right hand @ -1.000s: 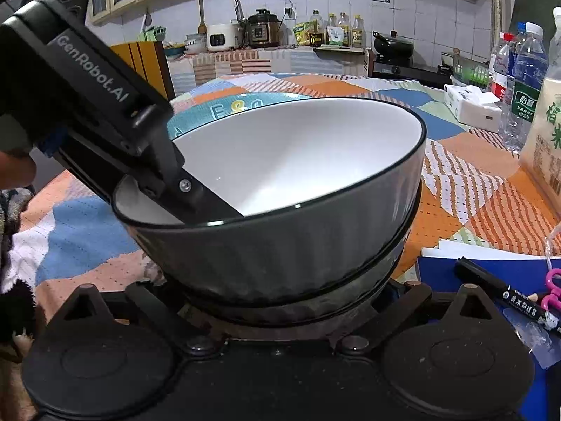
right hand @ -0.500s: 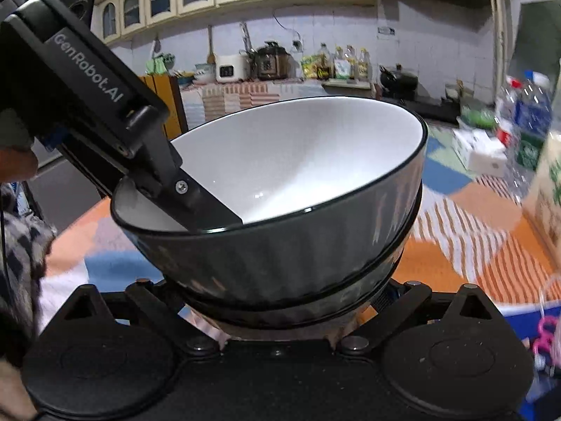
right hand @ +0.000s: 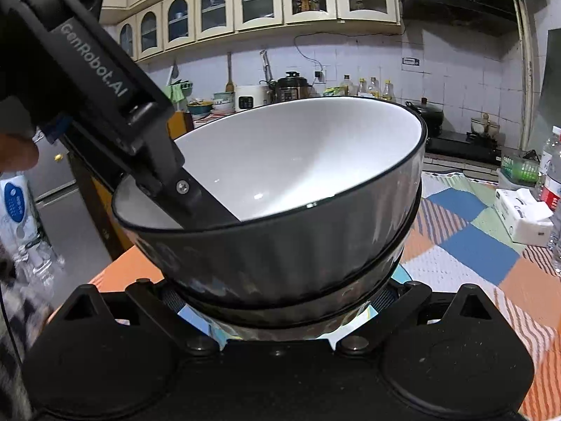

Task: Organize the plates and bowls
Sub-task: 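Lift the nested bowls with both grippers and carry them over the egg plate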

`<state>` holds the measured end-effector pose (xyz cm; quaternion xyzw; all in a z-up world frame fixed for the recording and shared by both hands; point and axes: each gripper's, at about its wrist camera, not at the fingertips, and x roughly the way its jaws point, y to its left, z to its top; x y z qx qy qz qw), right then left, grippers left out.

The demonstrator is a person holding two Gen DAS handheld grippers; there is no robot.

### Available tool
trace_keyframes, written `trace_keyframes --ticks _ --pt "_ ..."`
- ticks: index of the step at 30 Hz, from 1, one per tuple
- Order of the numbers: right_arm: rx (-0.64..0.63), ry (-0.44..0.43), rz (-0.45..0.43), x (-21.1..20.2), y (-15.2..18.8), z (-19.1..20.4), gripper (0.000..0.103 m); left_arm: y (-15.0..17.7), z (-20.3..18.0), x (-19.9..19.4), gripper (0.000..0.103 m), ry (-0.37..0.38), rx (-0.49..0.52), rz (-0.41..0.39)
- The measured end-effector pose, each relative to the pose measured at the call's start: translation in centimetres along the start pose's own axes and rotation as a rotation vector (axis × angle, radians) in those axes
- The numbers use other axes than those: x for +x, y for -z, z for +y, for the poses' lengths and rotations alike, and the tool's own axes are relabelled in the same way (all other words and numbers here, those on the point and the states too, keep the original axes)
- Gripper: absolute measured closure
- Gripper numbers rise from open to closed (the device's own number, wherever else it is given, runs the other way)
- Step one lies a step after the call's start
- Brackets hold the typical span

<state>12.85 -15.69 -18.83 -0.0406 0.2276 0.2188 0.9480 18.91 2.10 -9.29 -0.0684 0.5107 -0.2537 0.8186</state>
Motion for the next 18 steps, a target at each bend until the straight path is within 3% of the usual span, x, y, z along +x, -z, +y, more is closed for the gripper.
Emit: trace_keyframes --ticks 7,18 --pt "0.005 0.023 0.066 3.3 -0.1 -0.9 0.003 -1.8 2.6 3.1 0.065 0.019 -0.043 0.015" --pt "-0.01 0.05 0.167 6.6 1.1 -1.7 0.003 -1.6 4.5 7.3 0.065 0.024 -0.064 0.052"
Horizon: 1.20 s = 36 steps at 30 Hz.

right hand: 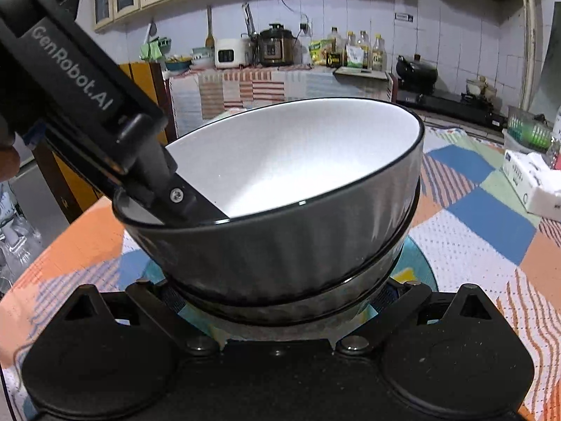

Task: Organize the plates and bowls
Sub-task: 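Lift the nested bowls with both grippers and carry them over the egg plate, then lower the nested bowls onto the egg plate and open both grippers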

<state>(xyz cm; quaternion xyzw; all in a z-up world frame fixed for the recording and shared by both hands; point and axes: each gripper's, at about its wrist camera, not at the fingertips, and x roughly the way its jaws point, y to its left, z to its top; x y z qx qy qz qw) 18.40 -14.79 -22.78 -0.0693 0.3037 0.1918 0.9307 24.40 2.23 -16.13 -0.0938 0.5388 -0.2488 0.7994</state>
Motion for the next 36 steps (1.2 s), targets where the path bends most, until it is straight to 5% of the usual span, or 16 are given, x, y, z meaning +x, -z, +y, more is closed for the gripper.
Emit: trace_keyframes --ticks 20,36 --pt "0.008 0.063 0.033 0.9 0.7 0.6 0.003 1.1 -0.1 0.6 0.064 -0.035 -0.006 -0.03" --pt "0.014 0.155 0.027 -8.1 2.3 1.1 0.003 5.0 -4.5 -8.3 0.044 -0.18 -0.037 -0.211"
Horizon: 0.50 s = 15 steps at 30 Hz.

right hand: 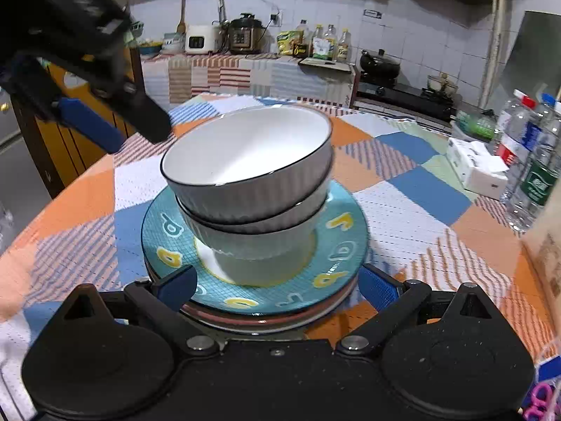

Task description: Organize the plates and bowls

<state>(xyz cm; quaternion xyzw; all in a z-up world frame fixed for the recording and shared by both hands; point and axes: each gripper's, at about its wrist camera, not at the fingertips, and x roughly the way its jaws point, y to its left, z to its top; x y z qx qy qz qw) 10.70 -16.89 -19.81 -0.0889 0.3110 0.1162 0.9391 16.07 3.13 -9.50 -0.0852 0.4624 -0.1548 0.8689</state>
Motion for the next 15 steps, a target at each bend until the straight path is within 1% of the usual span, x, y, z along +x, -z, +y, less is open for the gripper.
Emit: trace_keyframes --ticks 2,4,6,11,15 --pt "0.021 0.01 -0.009 -1.0 -0.3 -0.6 0.003 0.5 -1.1 -1.3 0.042 -0.025 0.031 0.016" --pt "0.038 0.019 -0.023 -2.1 -0.6 -1.1 0.003 1.3 -2.1 -2.5 0.04 -0.023 0.066 0.038" --pt "0.054 0.031 -0.028 -3.4 -1.0 -1.4 0.003 2.1 -3.2 -3.8 0.039 -0.041 0.097 0.043" --pt "0.029 0.034 -0.031 -7.3 -2.1 -2.0 0.003 4.0 -5.8 -7.0 0.035 -0.071 0.16 0.015" --pt "0.038 0.045 -0.001 -10.0 -2.6 -2.4 0.003 5.2 -7.1 -9.2 0.031 -0.079 0.169 -0.014"
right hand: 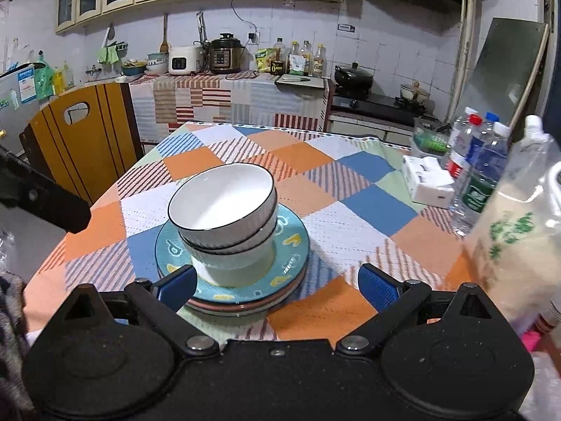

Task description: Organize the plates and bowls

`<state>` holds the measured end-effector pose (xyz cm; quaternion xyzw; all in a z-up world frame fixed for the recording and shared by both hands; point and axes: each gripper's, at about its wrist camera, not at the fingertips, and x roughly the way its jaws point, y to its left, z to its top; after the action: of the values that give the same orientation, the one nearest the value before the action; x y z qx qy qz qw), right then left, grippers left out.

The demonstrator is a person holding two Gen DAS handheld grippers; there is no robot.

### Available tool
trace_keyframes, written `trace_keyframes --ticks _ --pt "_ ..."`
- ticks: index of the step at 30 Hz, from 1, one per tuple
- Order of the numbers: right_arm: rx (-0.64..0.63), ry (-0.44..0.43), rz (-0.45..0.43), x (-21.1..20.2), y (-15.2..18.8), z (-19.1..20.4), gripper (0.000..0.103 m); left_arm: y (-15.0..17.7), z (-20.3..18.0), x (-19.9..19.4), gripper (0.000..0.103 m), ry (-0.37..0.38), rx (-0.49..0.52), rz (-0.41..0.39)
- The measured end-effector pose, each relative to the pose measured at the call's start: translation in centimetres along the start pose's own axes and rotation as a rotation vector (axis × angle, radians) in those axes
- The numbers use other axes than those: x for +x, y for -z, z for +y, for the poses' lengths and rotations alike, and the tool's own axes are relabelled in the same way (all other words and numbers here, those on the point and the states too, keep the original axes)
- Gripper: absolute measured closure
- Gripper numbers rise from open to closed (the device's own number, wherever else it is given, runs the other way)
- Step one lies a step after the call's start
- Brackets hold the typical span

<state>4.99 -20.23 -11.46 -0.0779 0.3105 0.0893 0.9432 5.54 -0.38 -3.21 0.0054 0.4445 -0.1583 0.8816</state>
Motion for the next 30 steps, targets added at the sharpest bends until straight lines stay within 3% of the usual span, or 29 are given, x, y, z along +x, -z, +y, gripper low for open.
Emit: trace_keyframes --ticks 7,16,22,30 --pt "0.046 0.019 0.027 -3.9 -0.5 -0.9 0.003 1.7 -1.0 -2.8 0.024 -0.067 -0.027 -0.042" --pt "0.031 0.048 -0.006 -7.4 -1.4 -0.2 0.003 3.4 -1.4 -3.8 0.015 -0.124 -0.065 -0.083" --pt "0.005 0.081 0.009 -7.8 -1.4 0.4 0.003 4.2 -1.5 -3.6 0.012 -0.159 -0.071 -0.105" --pt "0.06 0.097 0.052 -6.9 -1.7 0.3 0.003 5.1 -0.5 -3.1 0.011 -0.169 -0.17 -0.157"
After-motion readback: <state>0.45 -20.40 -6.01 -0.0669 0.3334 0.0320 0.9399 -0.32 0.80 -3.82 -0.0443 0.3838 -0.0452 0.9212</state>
